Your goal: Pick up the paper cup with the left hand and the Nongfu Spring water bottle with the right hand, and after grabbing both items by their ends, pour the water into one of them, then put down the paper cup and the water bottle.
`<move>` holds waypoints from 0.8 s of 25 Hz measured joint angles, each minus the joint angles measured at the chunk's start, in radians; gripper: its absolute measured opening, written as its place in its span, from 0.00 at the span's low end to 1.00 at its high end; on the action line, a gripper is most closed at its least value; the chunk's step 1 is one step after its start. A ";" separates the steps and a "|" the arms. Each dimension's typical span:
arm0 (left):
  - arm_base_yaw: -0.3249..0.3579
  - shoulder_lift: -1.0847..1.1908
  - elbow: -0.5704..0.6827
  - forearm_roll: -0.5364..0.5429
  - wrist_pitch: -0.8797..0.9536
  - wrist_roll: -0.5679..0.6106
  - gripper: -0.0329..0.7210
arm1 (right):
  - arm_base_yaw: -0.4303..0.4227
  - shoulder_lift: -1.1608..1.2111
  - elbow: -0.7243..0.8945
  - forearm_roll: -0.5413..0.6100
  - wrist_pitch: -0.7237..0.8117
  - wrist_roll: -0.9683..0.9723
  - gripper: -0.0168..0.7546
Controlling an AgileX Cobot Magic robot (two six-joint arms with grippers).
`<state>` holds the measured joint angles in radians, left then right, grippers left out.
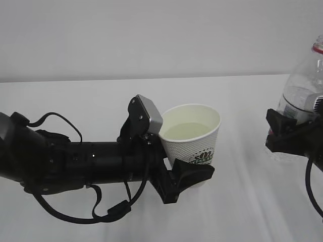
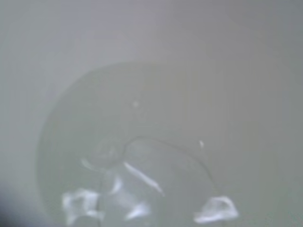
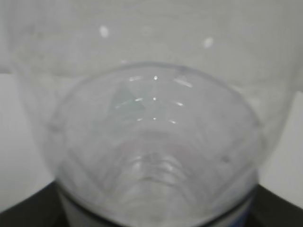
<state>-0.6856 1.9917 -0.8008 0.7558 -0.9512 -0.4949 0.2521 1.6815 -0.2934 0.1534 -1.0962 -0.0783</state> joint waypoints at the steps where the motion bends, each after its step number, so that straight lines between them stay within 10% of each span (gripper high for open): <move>1: 0.004 0.000 0.000 0.000 0.000 0.000 0.71 | 0.000 0.014 -0.007 0.000 0.000 0.000 0.62; 20: 0.019 0.000 0.000 0.000 0.000 0.026 0.71 | 0.000 0.277 -0.248 0.000 -0.016 0.002 0.62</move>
<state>-0.6670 1.9922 -0.8008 0.7558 -0.9512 -0.4693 0.2521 1.9582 -0.5414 0.1534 -1.1118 -0.0761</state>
